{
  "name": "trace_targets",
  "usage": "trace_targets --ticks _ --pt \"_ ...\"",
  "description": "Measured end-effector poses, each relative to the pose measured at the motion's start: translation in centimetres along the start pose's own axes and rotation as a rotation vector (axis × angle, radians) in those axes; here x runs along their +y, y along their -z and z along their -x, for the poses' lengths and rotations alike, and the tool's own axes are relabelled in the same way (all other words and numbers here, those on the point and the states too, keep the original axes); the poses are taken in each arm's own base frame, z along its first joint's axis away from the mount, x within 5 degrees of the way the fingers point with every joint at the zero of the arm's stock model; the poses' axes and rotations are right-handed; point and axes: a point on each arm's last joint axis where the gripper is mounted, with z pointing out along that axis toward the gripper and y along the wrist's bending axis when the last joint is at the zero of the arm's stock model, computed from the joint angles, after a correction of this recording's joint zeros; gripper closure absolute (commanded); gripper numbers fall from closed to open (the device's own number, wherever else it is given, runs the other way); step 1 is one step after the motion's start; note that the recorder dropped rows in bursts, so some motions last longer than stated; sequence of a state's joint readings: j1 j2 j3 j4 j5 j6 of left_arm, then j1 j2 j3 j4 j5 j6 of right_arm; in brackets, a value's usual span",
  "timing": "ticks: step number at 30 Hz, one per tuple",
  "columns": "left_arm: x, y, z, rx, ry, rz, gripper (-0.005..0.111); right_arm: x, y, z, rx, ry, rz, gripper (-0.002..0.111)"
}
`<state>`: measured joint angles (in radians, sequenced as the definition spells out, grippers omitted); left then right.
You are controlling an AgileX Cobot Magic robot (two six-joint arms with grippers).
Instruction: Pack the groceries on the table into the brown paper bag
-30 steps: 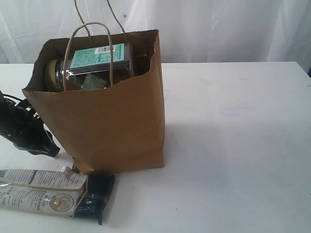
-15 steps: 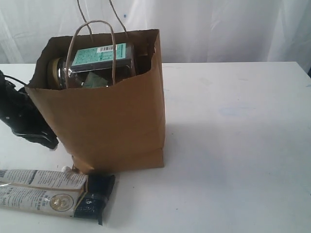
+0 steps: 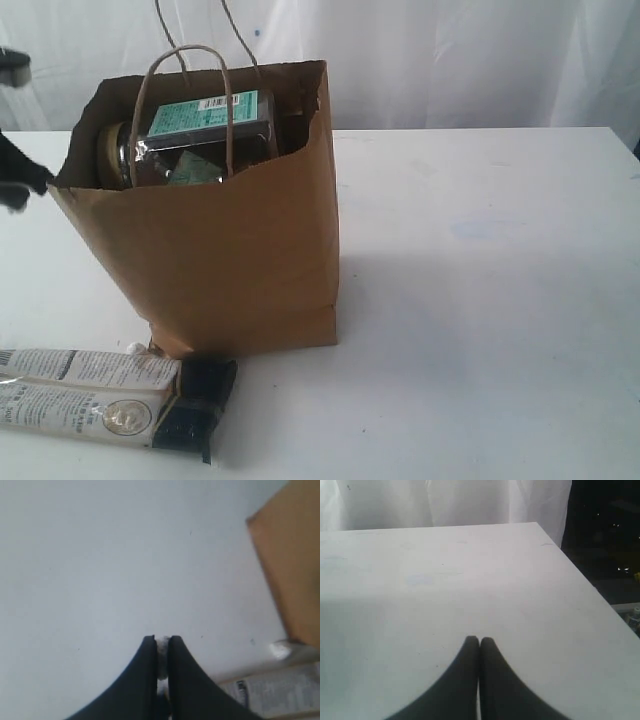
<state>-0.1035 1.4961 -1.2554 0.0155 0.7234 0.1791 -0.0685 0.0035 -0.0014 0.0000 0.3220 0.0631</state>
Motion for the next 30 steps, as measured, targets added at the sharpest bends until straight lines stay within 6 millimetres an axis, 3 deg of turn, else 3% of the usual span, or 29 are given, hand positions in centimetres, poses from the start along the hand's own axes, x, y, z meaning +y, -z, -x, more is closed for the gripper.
trace_targets --ticks 6,14,22,30 --pt "-1.7 6.8 -0.2 -0.252 -0.007 -0.066 0.107 0.0 0.0 0.0 0.000 0.000 0.000 0.108" --pt "-5.1 10.7 -0.1 -0.476 -0.192 -0.364 0.107 0.0 0.0 0.0 0.000 -0.002 0.000 0.108" --pt "-6.7 10.8 0.2 -0.544 -0.339 -0.560 0.107 0.0 0.0 0.0 0.000 -0.002 0.000 0.108" --pt "-6.4 7.4 0.0 -0.481 -0.286 -0.571 0.107 0.0 0.0 0.0 0.000 -0.002 0.000 0.108"
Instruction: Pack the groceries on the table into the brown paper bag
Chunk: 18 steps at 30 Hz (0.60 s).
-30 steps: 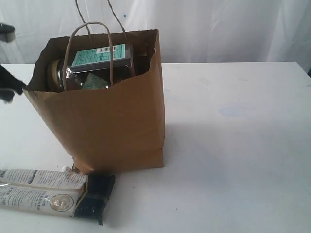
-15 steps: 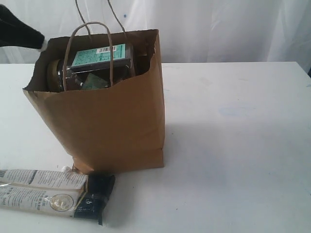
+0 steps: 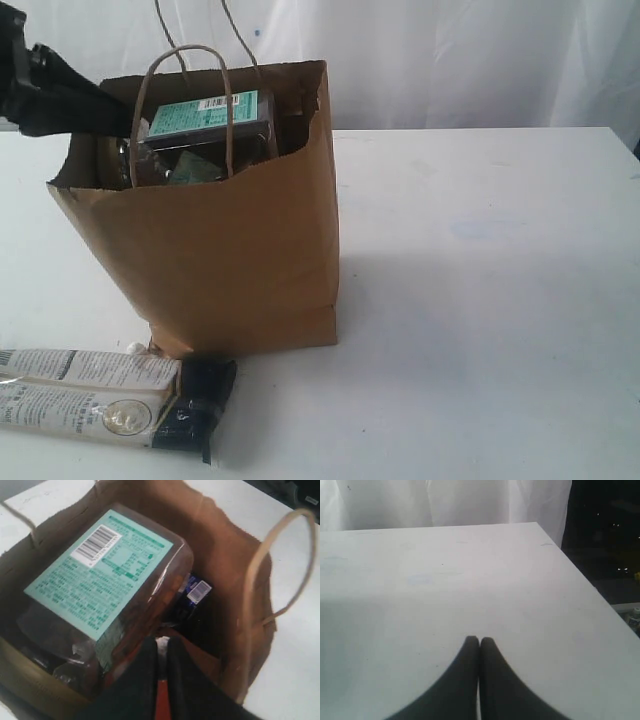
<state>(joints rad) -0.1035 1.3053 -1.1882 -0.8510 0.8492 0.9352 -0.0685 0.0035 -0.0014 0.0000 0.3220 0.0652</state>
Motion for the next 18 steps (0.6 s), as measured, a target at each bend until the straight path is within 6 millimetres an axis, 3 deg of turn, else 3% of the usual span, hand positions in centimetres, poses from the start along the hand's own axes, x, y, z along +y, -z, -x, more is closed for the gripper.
trace_targets --ticks 7,9,14,18 --pt "0.79 -0.51 -0.55 -0.017 0.024 0.066 0.103 0.00 0.00 0.00 0.000 0.000 0.000 0.108" --pt "0.83 -0.51 -0.53 -0.019 0.024 0.070 0.093 0.00 0.00 0.00 0.000 0.000 0.000 0.108" --pt "0.90 -0.50 -0.49 -0.023 0.024 0.078 0.054 0.00 0.00 0.00 0.000 0.000 0.000 0.108" --pt "0.95 -0.50 -0.47 -0.026 0.024 0.083 0.040 0.00 0.00 0.00 0.000 0.000 0.000 0.108"
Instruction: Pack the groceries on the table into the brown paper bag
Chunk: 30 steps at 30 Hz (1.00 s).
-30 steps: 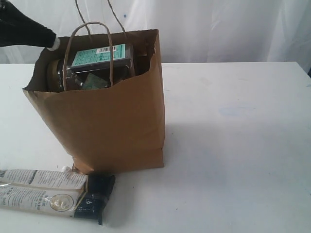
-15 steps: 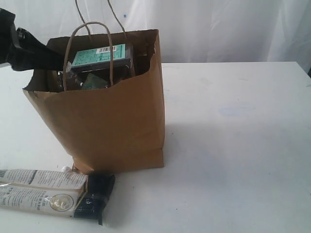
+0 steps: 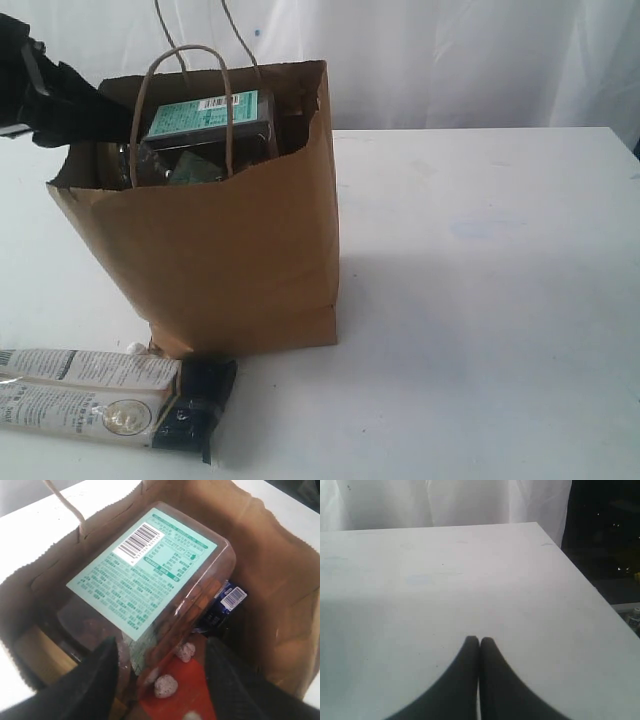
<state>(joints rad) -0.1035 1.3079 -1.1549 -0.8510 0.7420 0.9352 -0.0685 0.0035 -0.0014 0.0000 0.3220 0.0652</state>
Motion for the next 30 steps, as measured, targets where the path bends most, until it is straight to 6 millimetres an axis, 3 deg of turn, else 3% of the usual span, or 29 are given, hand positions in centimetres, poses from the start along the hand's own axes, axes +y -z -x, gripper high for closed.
trace_targets --ticks 6,10,13,18,24,30 --pt "0.0 0.0 0.1 -0.009 0.007 -0.003 0.042 0.0 0.0 0.0 0.000 0.000 0.000 0.108" --pt "-0.1 0.1 0.2 -0.014 0.056 -0.002 0.051 0.0 0.0 0.0 0.000 0.000 0.000 0.108" --pt "-0.8 1.1 0.5 -0.039 0.146 0.008 0.068 0.0 0.0 0.0 0.000 0.000 0.000 0.108" --pt "-2.8 5.2 2.3 -0.118 0.034 0.131 0.107 0.0 0.0 0.0 0.000 0.000 0.000 0.108" --pt "-4.4 9.0 2.2 -0.109 -0.045 0.312 0.107 0.0 0.0 0.0 0.000 0.000 0.000 0.108" --pt "-3.2 10.3 0.6 0.007 0.062 0.536 0.107 0.0 0.0 0.0 0.000 0.000 0.000 0.108"
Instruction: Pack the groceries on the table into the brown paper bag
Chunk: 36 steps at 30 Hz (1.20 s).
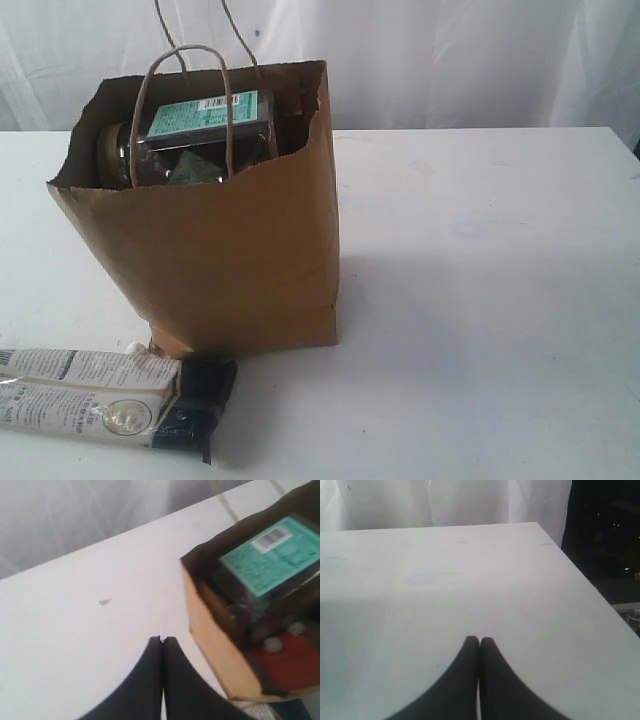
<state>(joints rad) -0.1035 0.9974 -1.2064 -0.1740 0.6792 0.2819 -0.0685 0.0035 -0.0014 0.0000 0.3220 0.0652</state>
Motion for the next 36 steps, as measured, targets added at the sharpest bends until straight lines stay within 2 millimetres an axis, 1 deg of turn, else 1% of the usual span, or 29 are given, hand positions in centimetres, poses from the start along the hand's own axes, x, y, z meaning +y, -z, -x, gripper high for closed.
trace_targets --ticks 2,5,7,10,12,13,15,16,20,23,27,30,32,34,36 --pt "0.3 -0.7 -0.9 0.035 0.012 0.036 0.107 0.0 0.0 0.0 0.000 0.000 0.000 0.108" --pt "0.4 -2.6 -2.9 0.101 0.037 0.046 0.107 0.0 0.0 0.0 0.000 0.000 0.000 0.108" --pt "0.2 -4.7 -5.0 0.179 0.057 0.030 0.107 0.0 0.0 0.0 0.000 0.000 0.000 0.108" --pt "-0.3 -7.6 -8.6 0.333 0.095 -0.017 0.107 0.0 0.0 0.0 0.000 0.000 0.000 0.108" --pt "-0.8 -8.8 -10.6 0.413 0.128 -0.049 0.107 0.0 0.0 0.0 0.000 0.000 0.000 0.108" --pt "-0.9 -9.2 -11.2 0.438 0.138 -0.059 0.107 0.0 0.0 0.0 0.000 0.000 0.000 0.108" --pt "-1.1 -9.8 -12.2 0.479 0.152 -0.073 0.107 0.0 0.0 0.0 0.000 0.000 0.000 0.108" --pt "-1.1 -9.9 -12.4 0.480 0.154 -0.073 0.107 0.0 0.0 0.0 0.000 0.000 0.000 0.108" --pt "-1.1 -10.2 -11.9 0.417 0.189 -0.067 0.107 0.0 0.0 0.0 0.000 0.000 0.000 0.108" --pt "-1.5 -10.5 -11.6 0.367 0.248 -0.101 0.107 0.0 0.0 0.0 0.000 0.000 0.000 0.108" --pt "-2.5 -11.1 -12.3 0.293 0.272 -0.187 0.107 0.0 0.0 0.0 0.000 0.000 0.000 0.108" --pt "-3.1 -11.8 -13.7 0.229 0.353 -0.193 0.107 0.0 0.0 0.0 0.000 0.000 0.000 0.108" --pt "-3.2 -12.2 -15.4 0.210 0.421 -0.153 0.107 0.0 0.0 0.0 0.000 0.000 0.000 0.108" --pt "-3.1 -12.4 -17.3 0.210 0.445 -0.088 0.107 0.0 0.0 0.0 0.000 0.000 0.000 0.108" --pt "-3.1 -12.4 -18.5 0.221 0.455 -0.049 0.107 0.0 0.0 0.0 0.000 0.000 0.000 0.108"
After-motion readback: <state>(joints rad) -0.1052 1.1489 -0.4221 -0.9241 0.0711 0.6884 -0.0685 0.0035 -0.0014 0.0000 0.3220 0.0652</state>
